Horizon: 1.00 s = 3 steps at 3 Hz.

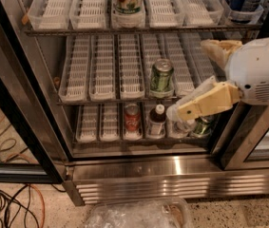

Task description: Pick pepsi can from top shelf of fridge

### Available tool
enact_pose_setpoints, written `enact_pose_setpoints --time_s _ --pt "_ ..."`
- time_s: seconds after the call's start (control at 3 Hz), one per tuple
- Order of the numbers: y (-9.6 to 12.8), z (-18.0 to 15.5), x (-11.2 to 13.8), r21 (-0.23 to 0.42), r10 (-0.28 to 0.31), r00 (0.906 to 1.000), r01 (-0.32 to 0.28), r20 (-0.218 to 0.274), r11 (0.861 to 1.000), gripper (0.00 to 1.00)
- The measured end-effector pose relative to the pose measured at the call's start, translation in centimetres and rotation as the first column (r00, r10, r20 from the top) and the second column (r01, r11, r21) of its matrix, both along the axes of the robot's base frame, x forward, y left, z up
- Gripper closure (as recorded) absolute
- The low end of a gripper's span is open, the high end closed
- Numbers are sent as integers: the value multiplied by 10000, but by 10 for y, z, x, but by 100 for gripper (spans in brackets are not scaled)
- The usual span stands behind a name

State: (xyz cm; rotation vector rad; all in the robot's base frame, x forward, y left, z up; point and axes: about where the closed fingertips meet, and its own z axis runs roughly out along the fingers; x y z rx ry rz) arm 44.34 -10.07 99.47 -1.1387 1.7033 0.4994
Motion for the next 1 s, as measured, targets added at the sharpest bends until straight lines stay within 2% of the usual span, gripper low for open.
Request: enact_pose_setpoints --time_s 0.33,0.67,1.0 --pt "17 6 2 600 -397 9978 365 525 9975 0" --pt "18 6 1 580 -381 9979 351 521 9977 0" --pt "24 6 5 1249 -730 9951 643 662 9901 0"
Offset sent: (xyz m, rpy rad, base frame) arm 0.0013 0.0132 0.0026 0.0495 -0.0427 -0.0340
